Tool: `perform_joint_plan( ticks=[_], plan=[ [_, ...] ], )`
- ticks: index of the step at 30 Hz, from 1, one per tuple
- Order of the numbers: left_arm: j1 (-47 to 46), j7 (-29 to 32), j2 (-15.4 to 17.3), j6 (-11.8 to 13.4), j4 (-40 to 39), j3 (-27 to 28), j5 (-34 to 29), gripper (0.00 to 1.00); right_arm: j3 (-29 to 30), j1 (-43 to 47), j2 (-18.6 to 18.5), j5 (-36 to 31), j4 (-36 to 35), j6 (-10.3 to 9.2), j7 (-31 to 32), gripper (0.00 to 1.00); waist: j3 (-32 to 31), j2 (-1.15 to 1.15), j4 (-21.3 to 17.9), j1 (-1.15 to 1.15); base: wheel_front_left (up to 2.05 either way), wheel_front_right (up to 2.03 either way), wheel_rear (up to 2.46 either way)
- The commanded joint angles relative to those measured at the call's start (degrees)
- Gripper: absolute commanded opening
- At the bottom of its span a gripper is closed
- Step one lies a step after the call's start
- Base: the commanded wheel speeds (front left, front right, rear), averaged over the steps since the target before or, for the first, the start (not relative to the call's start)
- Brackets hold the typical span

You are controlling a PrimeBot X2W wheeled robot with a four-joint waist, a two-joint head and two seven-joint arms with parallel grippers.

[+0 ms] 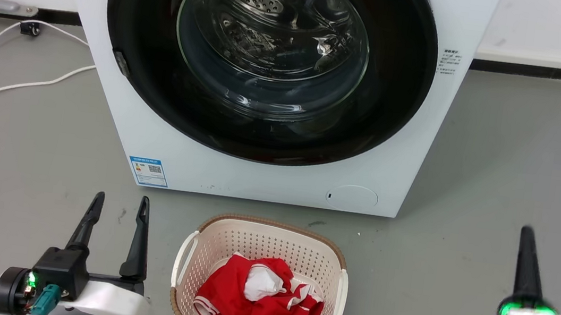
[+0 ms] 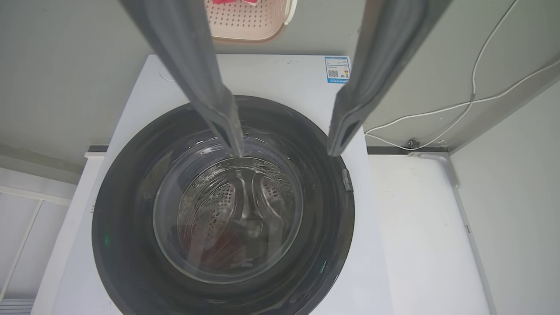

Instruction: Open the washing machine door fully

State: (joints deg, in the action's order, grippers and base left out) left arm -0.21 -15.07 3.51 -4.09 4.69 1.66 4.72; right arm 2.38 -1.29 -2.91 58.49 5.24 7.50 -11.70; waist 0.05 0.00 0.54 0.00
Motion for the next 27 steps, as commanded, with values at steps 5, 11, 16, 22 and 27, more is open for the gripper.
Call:
perform_joint_plan(
  ticks=[5, 11, 16, 22, 27],
  plan=[
    [-1.41, -0.13, -0.11, -0.46, -1.0, 0.9, 0.5, 1.0, 0.35, -7.83, 0.04, 24.88, 2.47, -0.01, -0.98, 0.0, 2.26, 0.0, -0.73, 0.0, 0.0, 0.0, 0.0],
    [-4.88, -0.13, 0.62, -1.49, -2.23, 1.49, 0.07, 1.0, 2.09, -25.85, -2.62, 38.88, 11.54, -0.01, 3.84, 0.0, 7.94, 0.0, -1.84, 0.0, 0.0, 0.0, 0.0],
    [-8.03, -0.13, 0.87, -2.13, -2.88, 1.17, -0.04, 1.0, -0.48, -40.4, -7.01, 39.63, 22.45, -0.01, 6.7, 0.0, 12.13, 0.0, -1.4, 0.0, 0.0, 0.0, 0.0],
    [-11.83, -0.12, 1.05, -2.67, -3.51, 0.88, 0.27, 1.0, -6.56, -56.48, -11.41, 37.16, 36.48, -0.01, 12.22, 0.0, 16.86, 0.0, -0.05, 0.0, 0.0, 0.0, 0.0],
    [-13.73, -0.13, 1.27, -2.97, -4.22, 0.73, 0.22, 1.0, -11.82, -67.8, -12.54, 34.43, 47.07, -0.01, 18.26, 0.0, 19.81, 0.0, 0.64, 0.0, 0.0, 0.0, 0.0]
  ],
)
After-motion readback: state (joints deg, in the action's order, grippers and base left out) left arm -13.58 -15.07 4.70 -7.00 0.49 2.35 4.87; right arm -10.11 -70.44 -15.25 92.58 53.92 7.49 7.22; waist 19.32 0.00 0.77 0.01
